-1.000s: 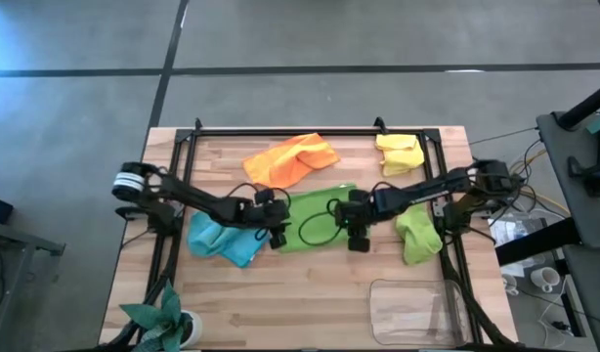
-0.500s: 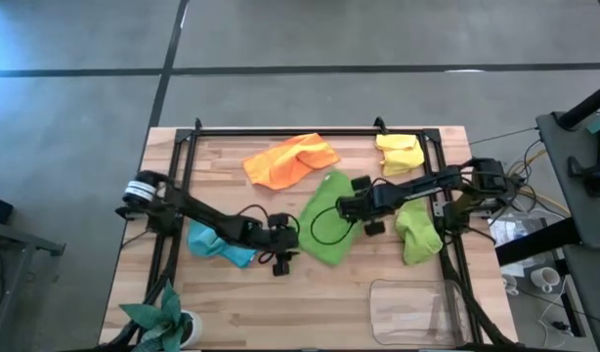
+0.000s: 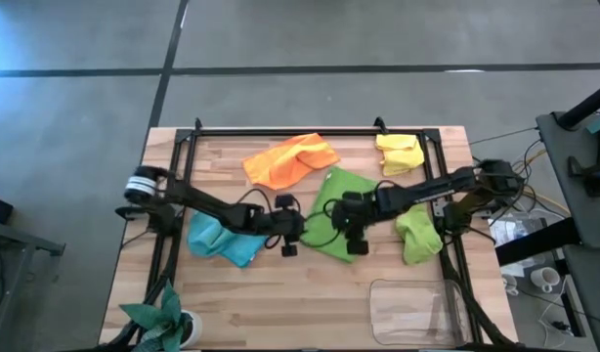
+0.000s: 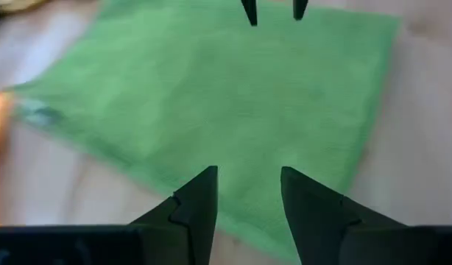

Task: Fold microfiber towels
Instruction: Fold the green microfiber towel

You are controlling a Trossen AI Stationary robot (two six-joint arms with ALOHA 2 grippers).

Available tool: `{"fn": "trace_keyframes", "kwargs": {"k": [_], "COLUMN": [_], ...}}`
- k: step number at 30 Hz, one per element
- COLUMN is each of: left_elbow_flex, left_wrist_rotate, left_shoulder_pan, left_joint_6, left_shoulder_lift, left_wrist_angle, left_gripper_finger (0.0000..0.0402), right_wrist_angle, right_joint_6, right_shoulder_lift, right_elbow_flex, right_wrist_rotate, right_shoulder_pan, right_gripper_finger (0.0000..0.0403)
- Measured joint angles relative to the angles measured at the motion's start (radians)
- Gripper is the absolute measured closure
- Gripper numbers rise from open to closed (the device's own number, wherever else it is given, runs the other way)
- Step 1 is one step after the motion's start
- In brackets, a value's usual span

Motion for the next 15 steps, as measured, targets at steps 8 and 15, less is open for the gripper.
{"fn": "trace_keyframes", "kwargs": {"k": [8,15], "left_elbow_flex": [0.051,0.050], "left_wrist_rotate": [0.062,0.122], "left_shoulder_pan": [0.010,-0.053], "left_joint_6": [0.087,-0.056], "left_shoulder_lift": [0.115,0.073], "left_wrist_angle": [-0.066,-0.159], "left_gripper_finger": [0.0267,0.0267], "right_wrist_angle": [0.026,0.025], "right_joint_6": [0.060,0.054], "right_shoulder_lift": [0.035,0.059], "right_elbow_flex": [-0.045,-0.117], "right_wrist_rotate": [-0.001,0.008], "right_shoulder_pan": [0.104,0.078], "right_gripper_finger": [0.0284,0.0284]}}
